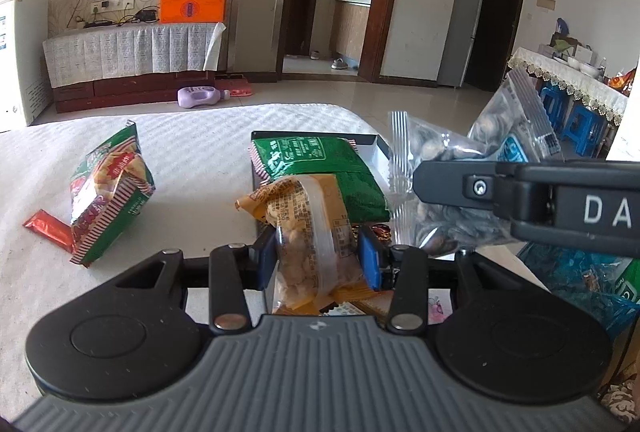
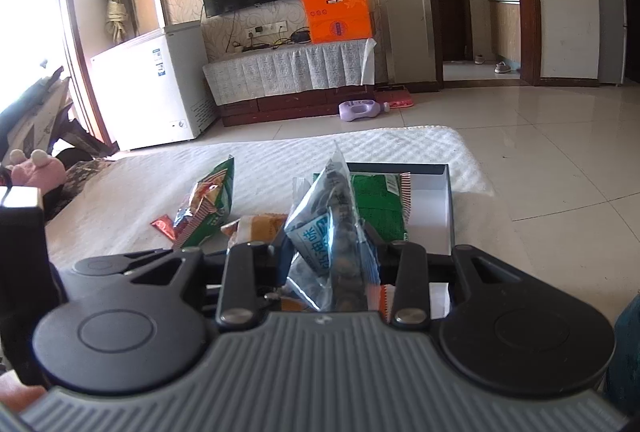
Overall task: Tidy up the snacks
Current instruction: 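Carry the peanut packet with the left tool while the right tool carries the candy bag over the box, then lower the peanut packet into the box and open the left tool while the right tool holds the candy bag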
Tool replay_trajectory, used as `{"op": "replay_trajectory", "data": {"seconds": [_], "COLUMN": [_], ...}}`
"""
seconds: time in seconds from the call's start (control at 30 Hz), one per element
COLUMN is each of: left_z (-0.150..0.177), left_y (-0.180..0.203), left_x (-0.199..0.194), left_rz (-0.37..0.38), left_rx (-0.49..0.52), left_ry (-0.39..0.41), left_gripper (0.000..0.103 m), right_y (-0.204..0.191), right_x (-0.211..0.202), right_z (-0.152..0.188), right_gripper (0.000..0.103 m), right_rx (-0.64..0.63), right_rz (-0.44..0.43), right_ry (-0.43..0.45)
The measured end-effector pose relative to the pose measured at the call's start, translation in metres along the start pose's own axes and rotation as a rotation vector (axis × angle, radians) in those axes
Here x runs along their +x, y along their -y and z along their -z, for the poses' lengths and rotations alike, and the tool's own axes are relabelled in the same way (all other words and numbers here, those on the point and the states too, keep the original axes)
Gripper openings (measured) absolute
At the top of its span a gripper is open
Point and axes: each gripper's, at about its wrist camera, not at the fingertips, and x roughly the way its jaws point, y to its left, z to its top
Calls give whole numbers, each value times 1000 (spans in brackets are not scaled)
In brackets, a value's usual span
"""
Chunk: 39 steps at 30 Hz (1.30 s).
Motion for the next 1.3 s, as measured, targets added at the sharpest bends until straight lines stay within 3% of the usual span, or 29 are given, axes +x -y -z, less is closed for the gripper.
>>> {"op": "replay_trajectory", "data": {"seconds": [0.8, 1.3], "left_z": [9, 19], "left_y": [23, 28], "left_x": [23, 46], "left_rz": [69, 67], "left_rx": [47, 64], "left_ry": [-27, -78], "left_gripper": [49, 49], "right_y": [13, 15], "right_x": [-7, -8], "right_z": [-5, -4], "right_gripper": [38, 38], "right_rx": [48, 58], "right_rz": [3, 2], "right_ry": [49, 38]}}
